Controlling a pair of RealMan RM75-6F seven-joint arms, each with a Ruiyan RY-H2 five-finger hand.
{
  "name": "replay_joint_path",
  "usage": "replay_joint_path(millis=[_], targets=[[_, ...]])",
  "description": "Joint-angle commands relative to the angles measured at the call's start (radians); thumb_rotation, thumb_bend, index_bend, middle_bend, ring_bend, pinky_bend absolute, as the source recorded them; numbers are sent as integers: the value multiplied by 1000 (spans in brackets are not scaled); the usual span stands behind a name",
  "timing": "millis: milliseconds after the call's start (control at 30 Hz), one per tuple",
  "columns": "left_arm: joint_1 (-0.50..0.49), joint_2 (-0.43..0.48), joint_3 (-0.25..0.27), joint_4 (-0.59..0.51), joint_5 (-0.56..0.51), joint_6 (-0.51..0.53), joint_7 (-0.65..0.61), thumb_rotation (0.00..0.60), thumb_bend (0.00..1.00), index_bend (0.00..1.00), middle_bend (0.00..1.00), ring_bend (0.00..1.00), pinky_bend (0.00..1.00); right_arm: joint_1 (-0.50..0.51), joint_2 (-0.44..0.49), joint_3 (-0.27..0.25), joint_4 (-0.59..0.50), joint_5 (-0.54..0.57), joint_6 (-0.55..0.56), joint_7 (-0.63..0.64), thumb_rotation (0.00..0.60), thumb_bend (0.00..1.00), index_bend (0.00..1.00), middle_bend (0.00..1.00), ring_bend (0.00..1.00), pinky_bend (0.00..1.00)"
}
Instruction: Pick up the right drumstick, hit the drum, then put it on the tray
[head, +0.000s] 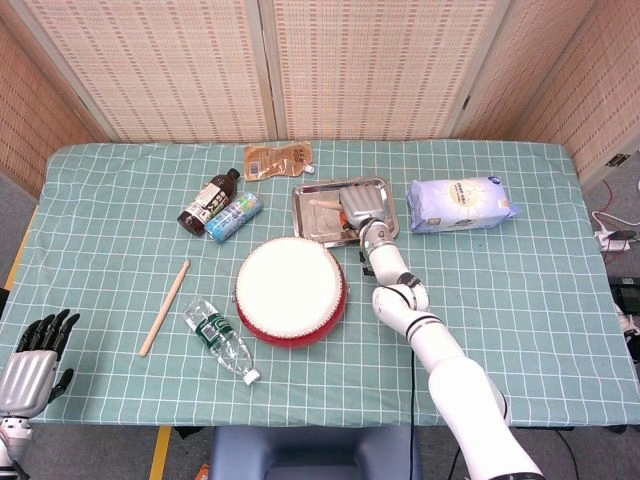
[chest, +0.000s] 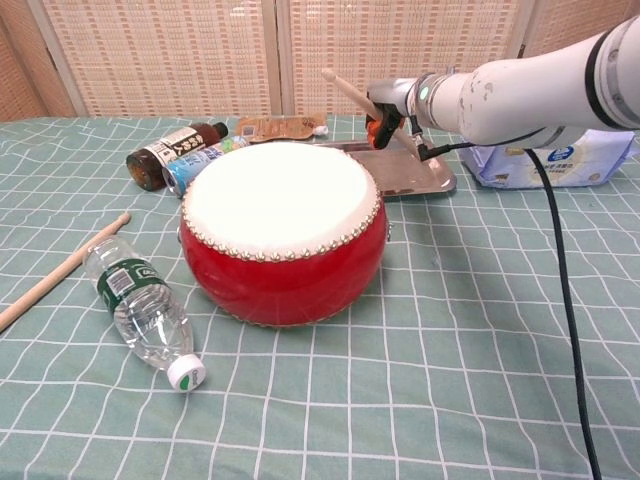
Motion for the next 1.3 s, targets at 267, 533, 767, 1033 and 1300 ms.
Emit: replay_joint_path(millis=[267, 533, 767, 1033, 1300], targets=[[0, 4, 5, -1, 2, -8, -19, 600, 307, 52, 0, 0, 72, 34, -52, 39, 114, 29, -71, -98, 600, 279, 69, 189, 50, 113], [3, 3, 4, 1, 2, -7, -20, 600, 308, 52, 0, 0, 72, 44, -52, 83, 122, 48, -74, -140, 600, 140, 38, 169, 38, 105], [4, 8, 0, 4, 3, 1, -23, 600, 307, 52, 0, 0, 72, 14, 7, 106, 21, 43, 0, -104, 600, 139, 40, 170, 38, 108], [-9, 4, -12, 6, 13, 7, -26, 600, 308, 52, 0, 0, 72, -208, 271, 39, -471, -96, 288, -14, 600, 172, 140, 170, 78, 135], [-28, 5, -27, -3, 24, 11, -21, 600, 306, 52, 0, 0, 72, -520, 618, -78, -1128, -165, 640, -137, 600, 227, 192, 174, 107, 169]])
